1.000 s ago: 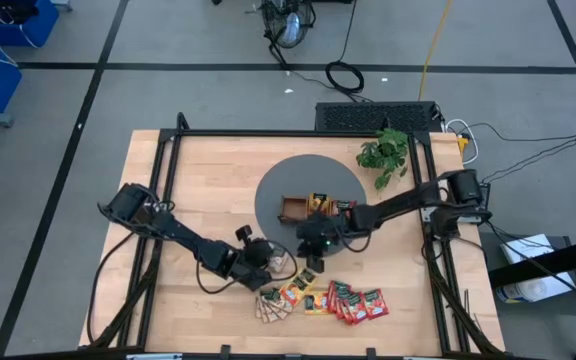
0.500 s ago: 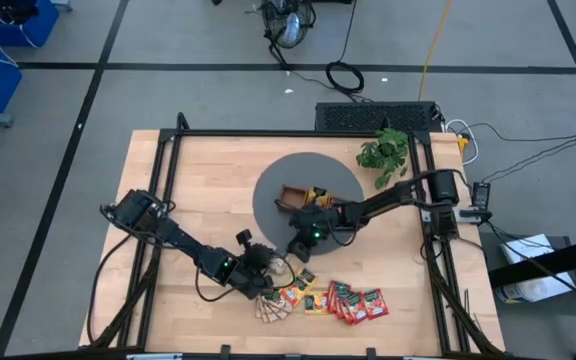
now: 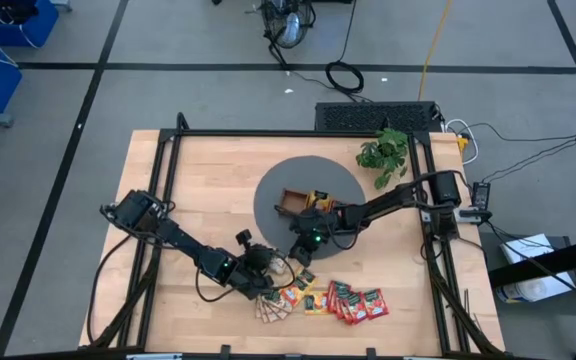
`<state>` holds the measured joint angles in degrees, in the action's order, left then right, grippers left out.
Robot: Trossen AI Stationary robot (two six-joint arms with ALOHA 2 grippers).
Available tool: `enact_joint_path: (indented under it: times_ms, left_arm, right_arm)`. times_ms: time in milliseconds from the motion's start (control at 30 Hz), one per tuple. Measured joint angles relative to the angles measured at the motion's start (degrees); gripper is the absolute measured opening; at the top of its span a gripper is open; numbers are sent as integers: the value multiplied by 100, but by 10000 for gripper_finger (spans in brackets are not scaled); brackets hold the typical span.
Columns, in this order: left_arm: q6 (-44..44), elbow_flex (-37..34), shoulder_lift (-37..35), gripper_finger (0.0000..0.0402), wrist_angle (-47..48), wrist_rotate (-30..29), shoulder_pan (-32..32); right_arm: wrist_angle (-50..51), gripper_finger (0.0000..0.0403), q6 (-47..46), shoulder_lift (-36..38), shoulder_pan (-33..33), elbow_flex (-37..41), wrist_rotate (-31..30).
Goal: Pick & Place Tea
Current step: Put the brown tea bag to the left section into the wooden organizer
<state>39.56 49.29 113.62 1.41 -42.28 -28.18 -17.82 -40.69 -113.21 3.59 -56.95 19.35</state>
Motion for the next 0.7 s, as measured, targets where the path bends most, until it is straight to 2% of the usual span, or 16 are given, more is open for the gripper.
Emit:
enact_joint_path:
  times_ms: [400, 700]
  left_arm:
    - [-160, -1, -1, 35, -106, -30, -17]
    - [-623, 0, -619, 35, -138, -147, -253]
  right_arm:
    - [38, 98, 105, -9, 67, 7, 42]
    - [95, 98, 406, -13, 73, 11, -110]
